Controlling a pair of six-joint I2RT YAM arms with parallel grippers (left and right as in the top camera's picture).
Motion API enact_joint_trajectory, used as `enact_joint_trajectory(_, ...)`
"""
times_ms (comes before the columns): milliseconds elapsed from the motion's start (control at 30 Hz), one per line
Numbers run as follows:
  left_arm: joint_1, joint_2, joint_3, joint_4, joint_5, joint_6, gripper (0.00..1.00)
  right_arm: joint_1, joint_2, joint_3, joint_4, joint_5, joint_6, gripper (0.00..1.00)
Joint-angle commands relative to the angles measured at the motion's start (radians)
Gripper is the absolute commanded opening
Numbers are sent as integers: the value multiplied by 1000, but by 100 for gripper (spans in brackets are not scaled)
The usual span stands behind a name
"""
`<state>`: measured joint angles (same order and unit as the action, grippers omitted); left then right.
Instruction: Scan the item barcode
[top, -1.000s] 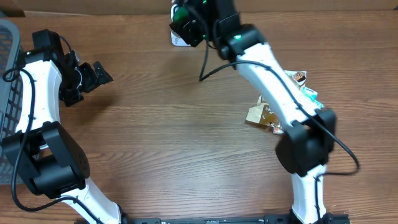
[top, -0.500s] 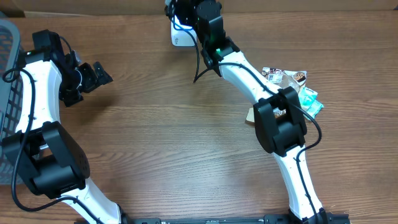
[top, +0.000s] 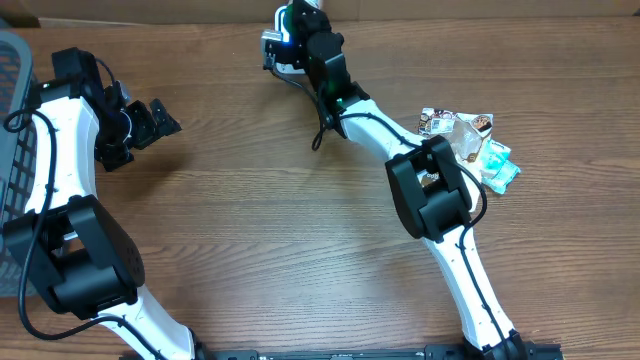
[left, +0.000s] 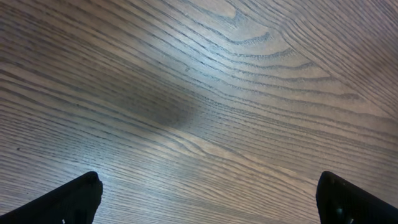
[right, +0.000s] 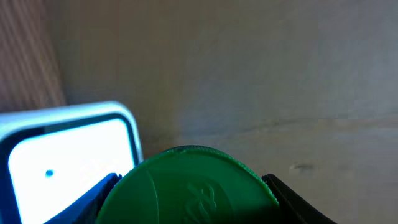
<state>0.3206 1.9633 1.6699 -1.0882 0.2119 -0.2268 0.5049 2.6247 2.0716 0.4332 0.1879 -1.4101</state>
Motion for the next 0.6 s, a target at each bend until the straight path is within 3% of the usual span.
enact_joint_trajectory(0, 0, -21, 19, 1, -10, 14, 100, 20, -21, 23, 15, -6, -9, 55)
enact_joint_trajectory(333, 0, -21, 19, 1, -10, 14, 100, 50, -25, 23, 11, -17, 2, 56)
enact_joint_trajectory(467, 0, -21, 19, 1, -10, 14, 100, 51, -101, 23, -115, -35, 148, 55)
enact_joint_trajectory(567, 0, -21, 19, 1, -10, 14, 100, 51, -227, 23, -208, -32, 362, 58)
